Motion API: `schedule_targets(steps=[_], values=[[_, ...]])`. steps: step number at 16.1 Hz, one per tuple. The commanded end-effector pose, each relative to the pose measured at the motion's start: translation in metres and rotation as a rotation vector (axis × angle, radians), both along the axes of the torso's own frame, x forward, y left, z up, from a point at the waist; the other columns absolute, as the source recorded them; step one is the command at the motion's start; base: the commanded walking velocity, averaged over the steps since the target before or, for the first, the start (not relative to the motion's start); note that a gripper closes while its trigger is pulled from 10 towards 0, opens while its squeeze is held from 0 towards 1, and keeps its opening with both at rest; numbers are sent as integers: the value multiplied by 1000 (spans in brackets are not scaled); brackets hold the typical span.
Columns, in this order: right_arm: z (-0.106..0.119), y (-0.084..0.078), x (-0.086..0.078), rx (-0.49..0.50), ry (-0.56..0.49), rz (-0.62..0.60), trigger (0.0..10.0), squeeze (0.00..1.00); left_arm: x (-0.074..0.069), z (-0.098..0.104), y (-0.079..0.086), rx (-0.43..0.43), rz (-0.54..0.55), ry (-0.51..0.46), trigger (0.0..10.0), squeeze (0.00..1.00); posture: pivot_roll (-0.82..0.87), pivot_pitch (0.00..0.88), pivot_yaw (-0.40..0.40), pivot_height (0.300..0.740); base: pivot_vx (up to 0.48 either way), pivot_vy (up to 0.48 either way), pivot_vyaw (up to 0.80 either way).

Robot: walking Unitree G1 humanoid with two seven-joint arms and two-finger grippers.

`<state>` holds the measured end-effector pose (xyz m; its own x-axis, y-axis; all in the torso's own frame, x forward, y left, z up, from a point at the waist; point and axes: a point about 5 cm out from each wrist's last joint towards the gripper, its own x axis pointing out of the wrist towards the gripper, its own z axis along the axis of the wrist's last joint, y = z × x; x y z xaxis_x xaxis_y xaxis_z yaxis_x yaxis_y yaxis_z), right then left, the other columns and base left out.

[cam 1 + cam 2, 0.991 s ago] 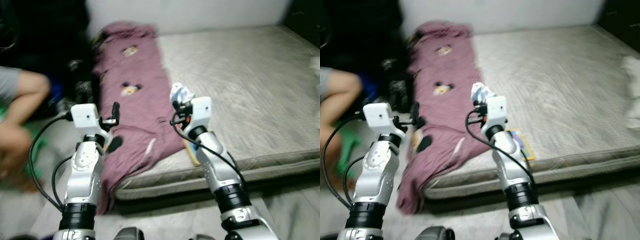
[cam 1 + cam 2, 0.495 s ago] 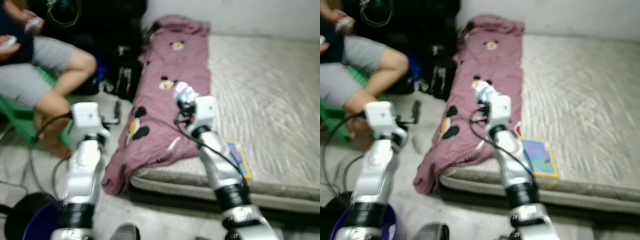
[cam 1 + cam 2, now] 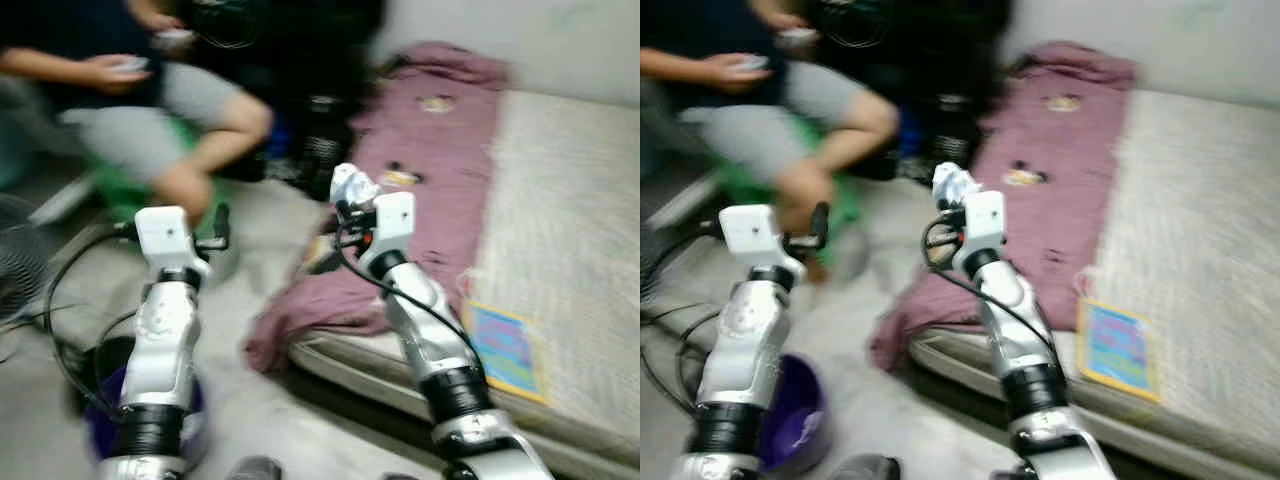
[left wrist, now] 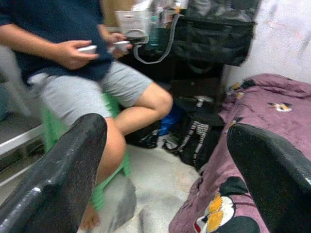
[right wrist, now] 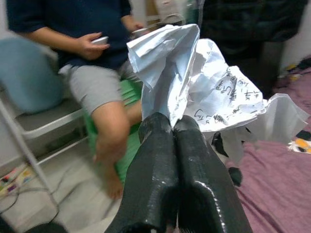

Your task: Clean up the room

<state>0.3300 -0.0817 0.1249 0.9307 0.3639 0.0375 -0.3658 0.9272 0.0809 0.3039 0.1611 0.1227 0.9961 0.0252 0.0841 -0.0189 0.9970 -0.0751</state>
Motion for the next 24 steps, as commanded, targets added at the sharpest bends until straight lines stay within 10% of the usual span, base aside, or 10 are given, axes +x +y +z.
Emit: schedule_targets(steps=[1, 16, 24], values=[[0, -1, 0, 5, 0, -5, 10000, 0, 0, -1, 0, 13, 0, 4, 10000, 0, -89, 0, 35, 740, 0, 0, 800], [1, -1, 2, 20, 4, -12, 10000, 0, 0, -1, 0, 9, 9, 4, 10000, 0, -85, 0, 29, 740, 0, 0, 788], [-7, 17, -1, 18, 45, 73, 10000, 0, -19, -6, 13, 14, 96, 14, 10000, 0, 10, 0, -47, 740, 0, 0, 0]])
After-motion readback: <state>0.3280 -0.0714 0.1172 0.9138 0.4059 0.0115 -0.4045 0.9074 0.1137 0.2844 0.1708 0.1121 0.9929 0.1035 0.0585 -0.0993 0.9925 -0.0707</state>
